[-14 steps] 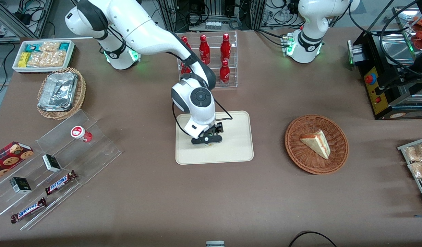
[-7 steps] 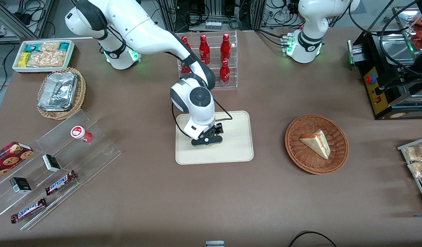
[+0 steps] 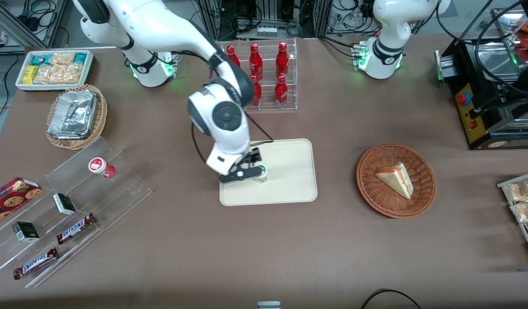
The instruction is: Place green gum on tray
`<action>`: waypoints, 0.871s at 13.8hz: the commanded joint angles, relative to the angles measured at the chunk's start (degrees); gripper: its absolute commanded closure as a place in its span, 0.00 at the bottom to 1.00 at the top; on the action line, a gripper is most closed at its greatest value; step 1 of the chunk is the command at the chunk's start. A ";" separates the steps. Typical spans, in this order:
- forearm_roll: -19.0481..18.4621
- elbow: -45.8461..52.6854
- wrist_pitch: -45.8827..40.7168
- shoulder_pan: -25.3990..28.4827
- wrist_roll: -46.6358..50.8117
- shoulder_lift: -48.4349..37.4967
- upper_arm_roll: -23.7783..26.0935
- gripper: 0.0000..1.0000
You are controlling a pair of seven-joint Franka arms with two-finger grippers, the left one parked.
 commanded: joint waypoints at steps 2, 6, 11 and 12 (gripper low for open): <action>-0.09 -3.37 -5.69 -5.67 -8.37 -5.98 0.57 0.00; 1.22 -3.45 -10.79 -11.65 -14.60 -9.49 0.66 0.00; 1.93 -9.33 -13.35 -20.78 -17.61 -16.43 -0.13 0.00; 1.93 -9.78 -13.61 -23.24 -17.70 -17.14 -0.05 0.00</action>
